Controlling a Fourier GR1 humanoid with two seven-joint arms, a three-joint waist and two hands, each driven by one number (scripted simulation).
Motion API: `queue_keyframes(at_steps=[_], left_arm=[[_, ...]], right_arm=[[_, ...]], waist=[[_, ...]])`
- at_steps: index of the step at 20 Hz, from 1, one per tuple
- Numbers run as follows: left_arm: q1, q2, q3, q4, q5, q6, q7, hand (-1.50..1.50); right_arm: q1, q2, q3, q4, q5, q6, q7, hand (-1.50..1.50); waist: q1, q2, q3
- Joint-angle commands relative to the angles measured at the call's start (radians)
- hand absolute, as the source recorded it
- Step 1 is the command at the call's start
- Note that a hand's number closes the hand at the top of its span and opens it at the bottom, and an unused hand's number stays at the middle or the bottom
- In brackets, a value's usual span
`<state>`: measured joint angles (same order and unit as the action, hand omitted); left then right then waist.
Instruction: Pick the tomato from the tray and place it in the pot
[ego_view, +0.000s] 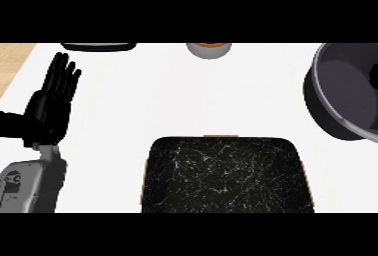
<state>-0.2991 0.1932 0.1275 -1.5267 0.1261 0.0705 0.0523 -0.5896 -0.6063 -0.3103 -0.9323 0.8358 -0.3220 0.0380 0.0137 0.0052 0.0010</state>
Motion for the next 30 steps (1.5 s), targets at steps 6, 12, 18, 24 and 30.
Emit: queue_keyframes(at_steps=[6,12,18,24,30], left_arm=[[-0.031,-0.019,-0.019,-0.006,-0.016,0.019,0.027,0.0],[-0.017,-0.029,-0.031,-0.03,-0.013,0.013,0.028,0.0],[0.046,-0.008,-0.006,-0.067,-0.005,-0.002,0.01,0.0],[-0.009,-0.024,-0.017,0.01,-0.016,0.002,-0.001,0.0],[0.015,0.0,0.018,-0.008,-0.008,-0.006,-0.029,0.0]], right_arm=[[-0.1,0.005,-0.047,0.402,-0.035,0.007,-0.132,1.5],[-0.167,-0.051,-0.103,0.579,-0.107,0.134,-0.294,-1.5],[-0.211,-0.021,-0.165,0.577,-0.189,0.105,-0.445,-1.5],[-0.208,-0.019,-0.316,0.593,-0.357,0.125,-0.482,-1.5],[-0.225,-0.119,-0.426,0.629,-0.484,0.24,-0.481,-1.5]], waist=[[0.013,0.006,0.001],[0.026,0.009,0.002],[0.019,0.003,0.001],[-0.004,0.002,0.001],[0.003,0.003,0.001]])
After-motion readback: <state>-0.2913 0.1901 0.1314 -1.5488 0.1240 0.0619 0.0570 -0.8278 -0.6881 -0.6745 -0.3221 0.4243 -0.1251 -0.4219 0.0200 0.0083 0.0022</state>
